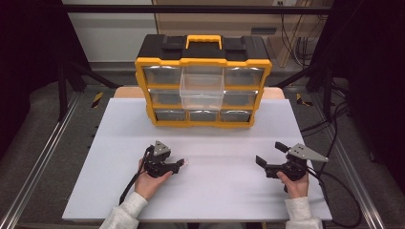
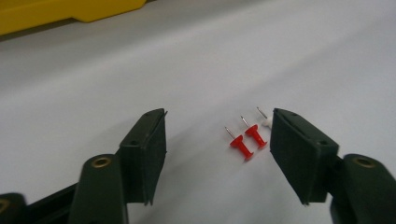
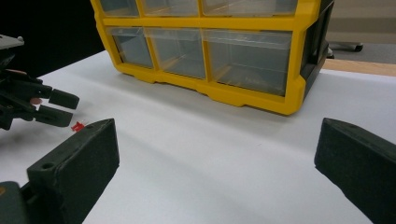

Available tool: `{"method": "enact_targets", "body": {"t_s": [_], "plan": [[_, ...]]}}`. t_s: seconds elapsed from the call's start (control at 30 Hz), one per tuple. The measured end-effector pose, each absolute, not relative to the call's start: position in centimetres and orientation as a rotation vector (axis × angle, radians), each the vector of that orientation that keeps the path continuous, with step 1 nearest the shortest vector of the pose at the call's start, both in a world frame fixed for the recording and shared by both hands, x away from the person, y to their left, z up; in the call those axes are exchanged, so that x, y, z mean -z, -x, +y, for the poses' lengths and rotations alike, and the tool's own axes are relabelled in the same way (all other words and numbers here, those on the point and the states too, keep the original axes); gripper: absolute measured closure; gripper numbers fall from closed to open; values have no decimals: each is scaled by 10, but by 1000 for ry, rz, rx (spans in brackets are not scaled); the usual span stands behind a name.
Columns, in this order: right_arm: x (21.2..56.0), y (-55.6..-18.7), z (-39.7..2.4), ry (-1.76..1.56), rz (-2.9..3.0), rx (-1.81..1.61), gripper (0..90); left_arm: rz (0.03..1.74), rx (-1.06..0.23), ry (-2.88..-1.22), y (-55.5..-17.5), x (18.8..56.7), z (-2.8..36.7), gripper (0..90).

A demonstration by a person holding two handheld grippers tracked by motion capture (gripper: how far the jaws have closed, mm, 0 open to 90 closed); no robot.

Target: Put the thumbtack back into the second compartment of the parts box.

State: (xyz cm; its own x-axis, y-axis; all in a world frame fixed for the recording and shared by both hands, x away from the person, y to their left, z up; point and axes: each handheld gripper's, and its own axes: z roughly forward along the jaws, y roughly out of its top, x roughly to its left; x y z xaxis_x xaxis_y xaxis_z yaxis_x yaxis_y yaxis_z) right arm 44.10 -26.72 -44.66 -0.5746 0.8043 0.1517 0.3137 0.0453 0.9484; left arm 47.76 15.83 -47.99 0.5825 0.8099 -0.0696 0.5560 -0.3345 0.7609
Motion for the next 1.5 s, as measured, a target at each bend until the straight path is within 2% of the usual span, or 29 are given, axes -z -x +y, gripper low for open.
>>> {"method": "enact_targets", "body": {"t_s": [0.03, 0.07, 0.1, 0.23, 0.7, 1.07, 1.5], "plan": [[447, -441, -267, -1123, 1906, -1547, 4, 1089, -416, -2037, -477, 480, 158, 406], [446, -441, -267, -1124, 1905, -1547, 4, 1091, -414, -2034, -477, 480, 157, 452], [446, -441, -267, -1124, 1905, -1547, 4, 1091, -409, -2033, -477, 481, 157, 452], [446, -441, -267, -1125, 1904, -1547, 4, 1094, -394, -2031, -476, 481, 155, 544], [446, -441, -268, -1130, 1905, -1546, 4, 1092, -394, -2059, -474, 484, 148, 733], [446, -441, -268, -1131, 1902, -1547, 5, 1087, -422, -2068, -474, 485, 145, 834], [446, -441, -267, -1131, 1906, -1548, 5, 1076, -422, -2053, -474, 480, 149, 846]]}}
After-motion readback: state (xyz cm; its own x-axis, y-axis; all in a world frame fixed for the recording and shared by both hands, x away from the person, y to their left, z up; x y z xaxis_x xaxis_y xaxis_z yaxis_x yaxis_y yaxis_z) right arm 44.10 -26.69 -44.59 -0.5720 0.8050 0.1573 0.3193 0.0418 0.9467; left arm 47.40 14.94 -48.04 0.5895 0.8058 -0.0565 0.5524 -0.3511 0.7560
